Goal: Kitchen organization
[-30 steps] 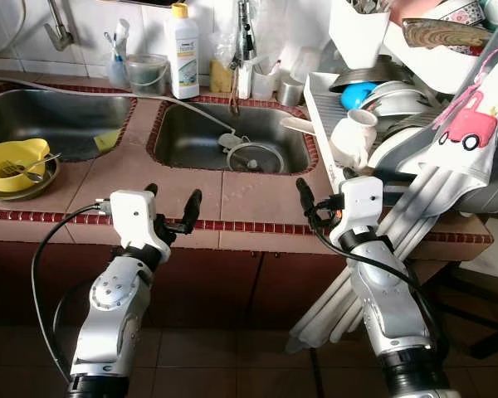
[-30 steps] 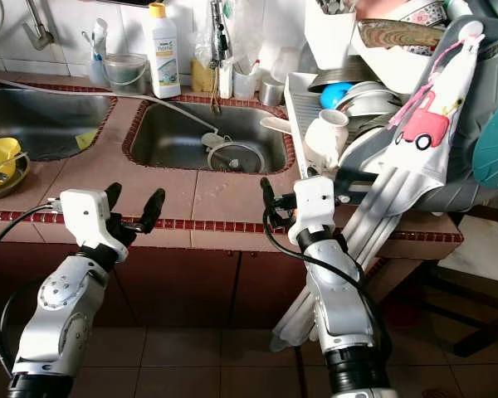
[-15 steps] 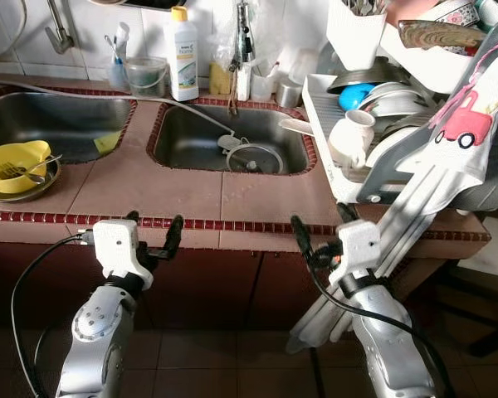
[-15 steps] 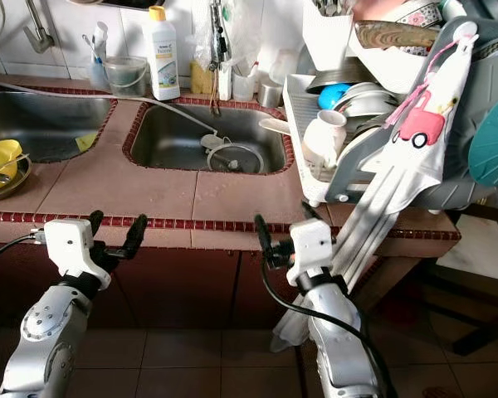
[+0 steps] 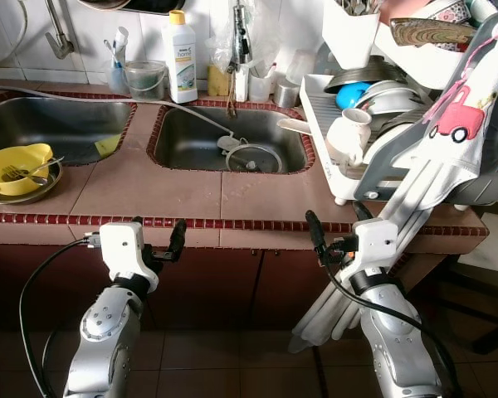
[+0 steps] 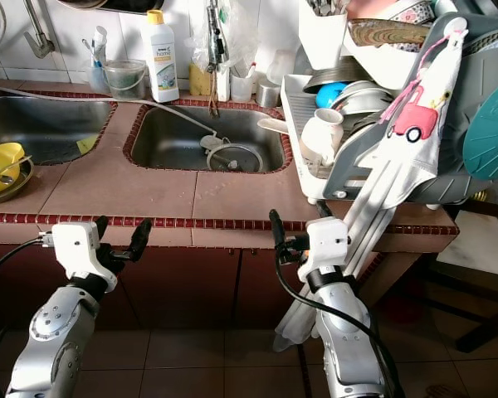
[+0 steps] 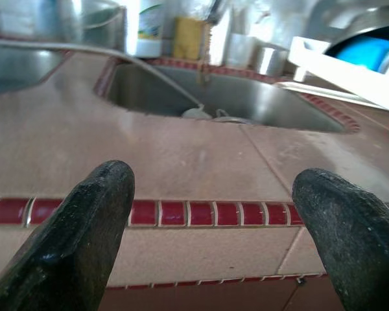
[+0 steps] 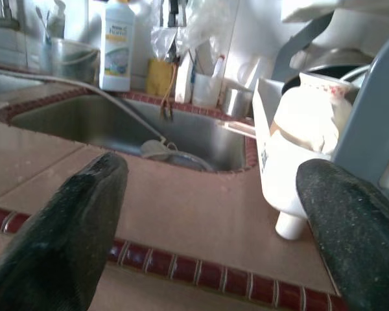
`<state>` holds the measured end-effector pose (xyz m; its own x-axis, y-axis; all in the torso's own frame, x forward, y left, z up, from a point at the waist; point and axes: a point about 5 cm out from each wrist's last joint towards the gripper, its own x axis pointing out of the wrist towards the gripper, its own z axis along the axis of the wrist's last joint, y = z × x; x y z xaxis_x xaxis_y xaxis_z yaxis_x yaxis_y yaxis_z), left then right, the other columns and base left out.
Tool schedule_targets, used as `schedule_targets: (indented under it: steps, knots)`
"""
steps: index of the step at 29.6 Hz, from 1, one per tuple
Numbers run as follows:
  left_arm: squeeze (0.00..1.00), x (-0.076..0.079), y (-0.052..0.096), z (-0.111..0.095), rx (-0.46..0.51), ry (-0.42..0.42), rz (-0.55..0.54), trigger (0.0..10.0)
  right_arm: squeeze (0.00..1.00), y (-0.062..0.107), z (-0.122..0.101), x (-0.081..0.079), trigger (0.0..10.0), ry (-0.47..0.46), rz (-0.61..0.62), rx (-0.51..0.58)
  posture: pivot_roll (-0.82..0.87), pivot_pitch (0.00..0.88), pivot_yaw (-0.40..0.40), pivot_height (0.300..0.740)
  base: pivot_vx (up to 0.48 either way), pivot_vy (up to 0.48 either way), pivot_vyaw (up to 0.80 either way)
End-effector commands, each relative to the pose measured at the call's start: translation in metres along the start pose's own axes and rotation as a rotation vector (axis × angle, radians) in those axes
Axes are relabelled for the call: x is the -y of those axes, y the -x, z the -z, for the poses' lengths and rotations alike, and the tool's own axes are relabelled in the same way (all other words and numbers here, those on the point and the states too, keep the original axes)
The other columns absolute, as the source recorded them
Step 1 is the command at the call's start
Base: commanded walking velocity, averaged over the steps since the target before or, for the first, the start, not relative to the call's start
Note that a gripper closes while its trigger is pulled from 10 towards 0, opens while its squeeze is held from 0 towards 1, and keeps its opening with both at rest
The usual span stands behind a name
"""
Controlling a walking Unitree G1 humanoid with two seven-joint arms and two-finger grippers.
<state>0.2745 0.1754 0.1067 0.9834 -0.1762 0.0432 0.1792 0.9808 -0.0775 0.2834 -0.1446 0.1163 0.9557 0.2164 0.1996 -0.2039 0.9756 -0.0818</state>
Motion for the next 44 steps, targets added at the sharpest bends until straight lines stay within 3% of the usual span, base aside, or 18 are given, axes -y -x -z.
schedule_targets:
  steps: [1, 8, 13, 14, 30, 44]
  knots:
    - [0.0, 0.0, 0.002, -0.005, 0.025, -0.032, 0.026, 10.0, 0.0, 0.002, -0.001, -0.001, 10.0, -0.005, -0.008, 0.012, -0.19, 0.021, -0.039, 0.74, 0.0, 0.0, 0.0]
    - [0.0, -0.019, 0.002, 0.014, -0.023, -0.062, -0.054, 10.0, 0.0, 0.001, 0.001, 0.001, 10.0, -0.011, 0.012, 0.014, -0.19, 0.003, -0.028, 0.74, 0.0, 0.0, 0.0]
    - [0.0, -0.025, 0.0, 0.015, -0.032, -0.066, -0.072, 10.0, 0.0, -0.002, 0.0, 0.001, 10.0, -0.01, 0.013, 0.018, -0.19, 0.0, -0.03, 0.74, 0.0, 0.0, 0.0]
    - [0.0, -0.026, -0.002, 0.008, -0.011, -0.055, -0.071, 10.0, 0.0, -0.002, -0.001, 0.001, 10.0, -0.008, 0.009, 0.022, -0.19, 0.0, -0.031, 0.74, 0.0, 0.0, 0.0]
    - [0.0, -0.008, -0.016, -0.011, 0.044, -0.056, 0.05, 10.0, 0.0, -0.015, -0.007, 0.0, 10.0, 0.006, -0.014, 0.05, -0.17, 0.0, -0.034, 0.74, 0.0, 0.0, 0.0]
    - [0.0, -0.002, -0.017, -0.013, 0.034, -0.074, 0.081, 10.0, 0.0, -0.016, -0.004, -0.005, 10.0, 0.0, -0.022, 0.051, -0.17, 0.0, -0.024, 0.74, 0.0, 0.307, 0.0]
